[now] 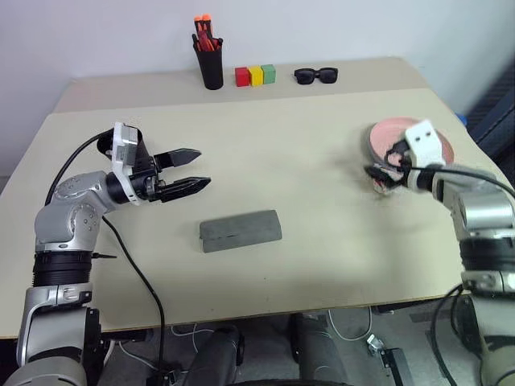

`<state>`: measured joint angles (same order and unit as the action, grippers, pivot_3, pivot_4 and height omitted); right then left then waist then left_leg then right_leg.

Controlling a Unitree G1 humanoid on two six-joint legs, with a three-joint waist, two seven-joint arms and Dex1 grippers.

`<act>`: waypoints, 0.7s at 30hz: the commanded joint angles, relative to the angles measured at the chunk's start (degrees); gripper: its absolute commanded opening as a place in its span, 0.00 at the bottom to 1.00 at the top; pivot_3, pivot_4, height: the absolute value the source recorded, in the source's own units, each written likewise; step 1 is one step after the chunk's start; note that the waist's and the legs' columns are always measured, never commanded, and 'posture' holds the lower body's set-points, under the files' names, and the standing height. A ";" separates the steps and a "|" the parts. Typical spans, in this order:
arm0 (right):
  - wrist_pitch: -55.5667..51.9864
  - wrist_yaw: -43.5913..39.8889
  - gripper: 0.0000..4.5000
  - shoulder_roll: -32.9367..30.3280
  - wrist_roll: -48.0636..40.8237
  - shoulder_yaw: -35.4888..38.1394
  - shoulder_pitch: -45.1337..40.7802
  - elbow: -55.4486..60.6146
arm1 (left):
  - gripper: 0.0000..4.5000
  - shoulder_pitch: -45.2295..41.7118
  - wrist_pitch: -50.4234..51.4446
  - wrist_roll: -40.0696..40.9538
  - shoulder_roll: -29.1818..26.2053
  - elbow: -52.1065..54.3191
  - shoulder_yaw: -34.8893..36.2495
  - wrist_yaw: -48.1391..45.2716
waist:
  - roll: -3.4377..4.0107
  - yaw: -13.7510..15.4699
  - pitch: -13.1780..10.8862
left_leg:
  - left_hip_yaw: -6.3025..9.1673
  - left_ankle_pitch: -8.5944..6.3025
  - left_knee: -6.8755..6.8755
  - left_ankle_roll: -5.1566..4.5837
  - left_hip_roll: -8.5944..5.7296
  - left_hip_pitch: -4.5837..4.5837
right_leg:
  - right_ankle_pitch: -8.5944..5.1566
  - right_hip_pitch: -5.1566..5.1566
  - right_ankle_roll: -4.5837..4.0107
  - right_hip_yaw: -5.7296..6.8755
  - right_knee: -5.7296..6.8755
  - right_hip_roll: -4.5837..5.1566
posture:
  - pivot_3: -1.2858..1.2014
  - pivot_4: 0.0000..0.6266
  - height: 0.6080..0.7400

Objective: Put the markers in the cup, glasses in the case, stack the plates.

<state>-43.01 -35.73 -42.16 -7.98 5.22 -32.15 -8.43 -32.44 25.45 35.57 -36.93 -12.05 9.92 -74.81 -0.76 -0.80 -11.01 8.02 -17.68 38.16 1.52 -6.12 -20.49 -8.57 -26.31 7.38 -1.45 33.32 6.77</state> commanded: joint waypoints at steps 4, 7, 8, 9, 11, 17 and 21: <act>-1.60 1.46 0.99 -1.25 -0.35 1.74 3.01 5.83 | 1.00 -1.51 -1.66 -0.03 -0.06 -0.26 0.24 -0.93 | 0.01 -0.34 0.00 | -0.03 -0.06 -0.01 -0.11 0.01 0.08 | 0.04 0.02 -0.05 -0.01 0.06 -0.07 | 0.52 0.24 1.00; -0.42 1.73 0.94 -0.38 0.17 0.11 3.03 3.86 | 1.00 -2.27 -1.69 -0.24 0.05 -0.94 -0.01 -1.08 | 0.00 -0.10 0.01 | -0.03 -0.06 0.01 -0.10 0.02 0.07 | 0.05 0.03 -0.07 -0.01 0.06 -0.07 | 0.52 0.24 1.00; -0.17 1.94 0.87 0.00 0.27 -0.09 2.88 2.97 | 1.00 -2.45 -1.71 -0.29 0.03 -1.15 -0.03 -1.13 | 0.00 -0.05 0.01 | -0.03 -0.06 0.01 -0.10 0.02 0.07 | 0.05 0.03 -0.07 -0.01 0.05 -0.07 | 0.52 0.24 1.00; 0.97 2.23 0.80 0.02 1.11 -0.84 2.65 1.72 | 1.00 -2.56 -1.71 -0.35 -0.06 -1.33 -0.06 -1.23 | 0.00 -0.03 0.01 | -0.03 -0.05 0.02 -0.09 0.02 0.06 | 0.05 0.04 -0.07 -0.01 0.04 -0.07 | 0.52 0.24 1.00; 2.56 2.73 0.59 0.64 1.85 -1.46 1.72 -1.09 | 1.00 -2.56 -1.63 -0.35 -0.30 -1.39 0.05 -1.27 | 0.00 -0.03 0.01 | -0.04 -0.04 0.01 -0.08 0.01 0.06 | 0.06 0.06 -0.07 -0.01 0.01 -0.06 | 0.52 0.24 1.00; 8.12 2.99 0.01 0.00 6.16 -5.31 0.02 -6.44 | 1.00 -1.11 -0.86 0.20 -1.16 0.22 0.93 -0.73 | -0.01 -0.27 0.02 | -0.04 -0.02 0.01 -0.04 0.01 0.09 | 0.06 0.06 -0.07 -0.01 0.01 -0.08 | 0.52 0.24 1.00; 6.56 0.54 0.01 1.49 2.47 -2.80 -2.25 -4.56 | 1.00 -0.10 -0.75 0.58 -1.49 1.22 1.48 -0.03 | -0.02 -0.30 0.02 | -0.04 -0.02 0.02 -0.04 0.02 0.09 | 0.06 0.08 -0.07 -0.01 0.01 -0.08 | 0.52 0.24 1.00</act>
<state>-36.11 -33.94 -41.36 -3.41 0.65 -32.32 -14.41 -32.32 24.72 35.50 -37.42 -12.82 9.93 -75.00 -0.78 -1.11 -10.99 7.99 -17.70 38.18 1.48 -6.10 -20.40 -8.50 -26.24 7.30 -1.45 33.34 6.70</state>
